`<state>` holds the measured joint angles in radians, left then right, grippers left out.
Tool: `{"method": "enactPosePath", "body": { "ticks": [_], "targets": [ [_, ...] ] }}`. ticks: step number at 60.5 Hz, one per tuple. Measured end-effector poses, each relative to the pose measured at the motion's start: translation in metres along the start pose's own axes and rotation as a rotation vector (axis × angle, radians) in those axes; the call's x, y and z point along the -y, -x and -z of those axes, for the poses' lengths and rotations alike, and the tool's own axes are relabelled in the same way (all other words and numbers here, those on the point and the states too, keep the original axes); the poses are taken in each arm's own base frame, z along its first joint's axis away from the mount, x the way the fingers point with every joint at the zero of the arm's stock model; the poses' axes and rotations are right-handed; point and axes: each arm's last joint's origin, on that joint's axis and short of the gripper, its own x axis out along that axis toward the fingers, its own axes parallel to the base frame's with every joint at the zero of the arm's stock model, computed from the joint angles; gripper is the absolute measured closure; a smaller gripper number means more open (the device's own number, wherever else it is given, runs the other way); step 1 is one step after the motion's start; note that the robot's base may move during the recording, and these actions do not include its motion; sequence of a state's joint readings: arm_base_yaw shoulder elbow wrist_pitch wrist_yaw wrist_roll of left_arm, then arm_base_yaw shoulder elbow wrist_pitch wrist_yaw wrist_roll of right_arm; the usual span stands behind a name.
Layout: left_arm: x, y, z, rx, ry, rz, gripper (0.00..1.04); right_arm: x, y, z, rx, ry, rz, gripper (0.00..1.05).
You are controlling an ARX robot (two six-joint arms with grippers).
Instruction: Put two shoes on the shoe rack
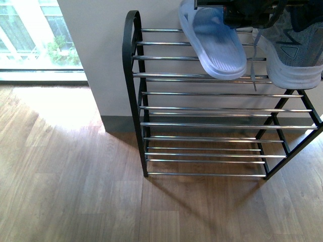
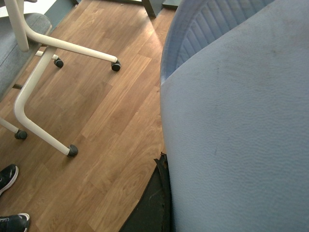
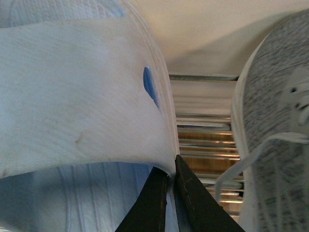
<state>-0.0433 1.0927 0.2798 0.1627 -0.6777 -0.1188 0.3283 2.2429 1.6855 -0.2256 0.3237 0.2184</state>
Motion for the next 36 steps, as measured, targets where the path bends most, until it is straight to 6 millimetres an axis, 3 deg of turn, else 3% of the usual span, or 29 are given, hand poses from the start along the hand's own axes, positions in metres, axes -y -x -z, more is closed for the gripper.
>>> {"method": "enactPosePath", "body": {
  "ticks": [9,27,36],
  "targets": [
    [0.0,0.0,0.0,0.0,0.0,0.0,1.03,0.006,-0.015,0.001,-0.02,-0.002,0.051,1.03],
    [0.0,0.0,0.0,0.0,0.0,0.0,1.03,0.018,-0.019,-0.002,-0.018,-0.002,0.101,1.03],
    [0.0,0.0,0.0,0.0,0.0,0.0,1.03,0.017,-0.015,-0.006,-0.005,-0.008,0.063,0.83]
  ]
}}
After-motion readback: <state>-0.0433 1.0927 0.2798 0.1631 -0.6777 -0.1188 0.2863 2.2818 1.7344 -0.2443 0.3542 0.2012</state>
